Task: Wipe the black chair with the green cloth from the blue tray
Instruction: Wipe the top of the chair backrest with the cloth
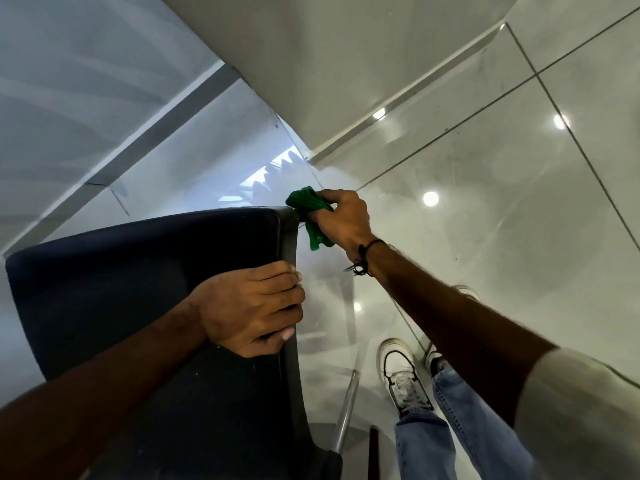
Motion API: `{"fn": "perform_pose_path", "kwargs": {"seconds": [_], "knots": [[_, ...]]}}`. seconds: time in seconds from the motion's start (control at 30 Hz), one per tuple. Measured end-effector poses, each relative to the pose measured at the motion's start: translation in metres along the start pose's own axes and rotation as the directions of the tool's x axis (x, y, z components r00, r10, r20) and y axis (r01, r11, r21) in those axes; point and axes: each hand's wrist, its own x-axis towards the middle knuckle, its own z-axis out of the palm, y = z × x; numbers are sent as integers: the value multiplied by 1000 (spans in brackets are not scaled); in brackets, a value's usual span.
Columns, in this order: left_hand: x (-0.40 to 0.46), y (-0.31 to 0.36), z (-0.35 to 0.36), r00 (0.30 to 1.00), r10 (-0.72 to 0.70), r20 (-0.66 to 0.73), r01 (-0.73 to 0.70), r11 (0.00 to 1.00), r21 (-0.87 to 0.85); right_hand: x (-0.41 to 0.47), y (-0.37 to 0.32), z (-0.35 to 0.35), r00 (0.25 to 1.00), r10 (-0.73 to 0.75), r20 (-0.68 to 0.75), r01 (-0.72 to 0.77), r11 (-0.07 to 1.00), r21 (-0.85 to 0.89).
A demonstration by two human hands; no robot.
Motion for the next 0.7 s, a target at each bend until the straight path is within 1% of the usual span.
{"fn": "perform_pose_path", "kwargs": {"seconds": [0.1, 0.13, 0.2, 0.23, 0.27, 0.33, 0.37, 0.5, 0.6, 0.63, 0.67, 0.7], "knots": [[0, 0, 1, 1000, 4, -3, -4, 1000, 11, -10, 1, 1, 998, -57, -27, 59, 996, 69], [0, 0, 1, 1000, 2, 2, -2, 1000, 13, -9, 2, 2, 997, -72, -35, 74, 996, 56], [-1, 1, 3, 1000, -7, 5, 7, 1000, 7, -2, 8, 5, 997, -79, -22, 78, 996, -44], [-2, 1, 3, 1000, -11, 3, 11, 1000, 1, 3, 11, 5, 999, -36, -4, 36, 997, -75], [-2, 2, 4, 1000, -15, 1, 15, 1000, -4, 8, 14, 3, 999, 47, 14, -46, 997, -60], [-2, 2, 4, 1000, -13, -3, 13, 1000, -9, 15, 18, -6, 974, 220, 62, -223, 974, 48], [-2, 0, 5, 1000, -13, -1, 13, 1000, -10, 15, 20, -11, 962, 260, 90, -269, 956, 114], [0, 4, 1, 999, -36, 24, 37, 999, -10, -26, 23, -50, 933, 259, 249, -340, 861, 378], [8, 12, -11, 992, -101, 76, 98, 994, 46, -74, 27, -95, 899, 233, 370, -400, 779, 482], [13, 17, -19, 983, -143, 116, 132, 987, 95, -93, 26, -113, 895, 225, 385, -407, 764, 501], [18, 23, -29, 961, -204, 188, 180, 974, 134, -113, 25, -133, 896, 220, 387, -405, 761, 506], [24, 31, -37, 918, -279, 282, 248, 958, 143, -130, 23, -150, 896, 217, 388, -405, 757, 512]]}}
